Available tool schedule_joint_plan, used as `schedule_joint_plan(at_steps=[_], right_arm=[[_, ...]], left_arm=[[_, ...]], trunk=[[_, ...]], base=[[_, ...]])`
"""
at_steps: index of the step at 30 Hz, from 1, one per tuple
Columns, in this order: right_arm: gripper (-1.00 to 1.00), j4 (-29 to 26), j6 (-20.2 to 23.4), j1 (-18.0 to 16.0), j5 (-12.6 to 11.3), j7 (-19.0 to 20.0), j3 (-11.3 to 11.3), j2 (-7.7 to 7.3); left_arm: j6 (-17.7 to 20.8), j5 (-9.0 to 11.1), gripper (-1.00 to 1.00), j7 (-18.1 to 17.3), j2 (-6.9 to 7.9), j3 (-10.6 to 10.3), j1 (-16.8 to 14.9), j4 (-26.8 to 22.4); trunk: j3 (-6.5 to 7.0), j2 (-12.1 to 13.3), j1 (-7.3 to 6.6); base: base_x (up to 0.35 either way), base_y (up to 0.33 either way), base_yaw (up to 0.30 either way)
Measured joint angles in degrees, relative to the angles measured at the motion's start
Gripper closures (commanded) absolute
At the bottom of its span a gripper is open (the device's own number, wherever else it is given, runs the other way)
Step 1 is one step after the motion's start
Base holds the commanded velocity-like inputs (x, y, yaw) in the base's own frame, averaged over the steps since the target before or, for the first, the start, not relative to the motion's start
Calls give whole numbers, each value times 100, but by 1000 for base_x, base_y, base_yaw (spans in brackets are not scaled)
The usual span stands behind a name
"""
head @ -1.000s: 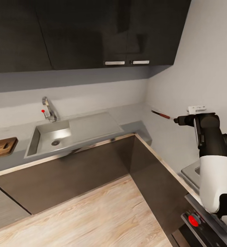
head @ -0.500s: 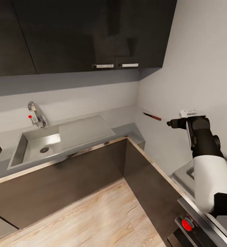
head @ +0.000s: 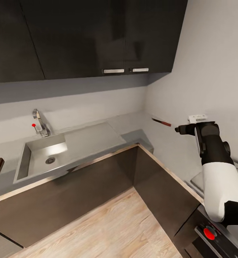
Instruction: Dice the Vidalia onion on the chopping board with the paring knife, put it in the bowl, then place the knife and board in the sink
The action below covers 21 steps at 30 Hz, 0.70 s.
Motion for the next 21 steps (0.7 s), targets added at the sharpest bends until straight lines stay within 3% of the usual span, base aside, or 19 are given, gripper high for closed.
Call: schedule_joint_plan(at_steps=[10,21], right_arm=[[-100,8,-7,1,9,-6,-1,-3],[-100,7,-2,-2,9,-10,0,-4]], left_arm=[[-1,-13,-100,0,2,-182,0,90],[0,-16,-100,-2,5,-185,0,90]], trunk=[[0,0,0],[0,-1,-1]], base=[[3,13,0],[55,42,0]])
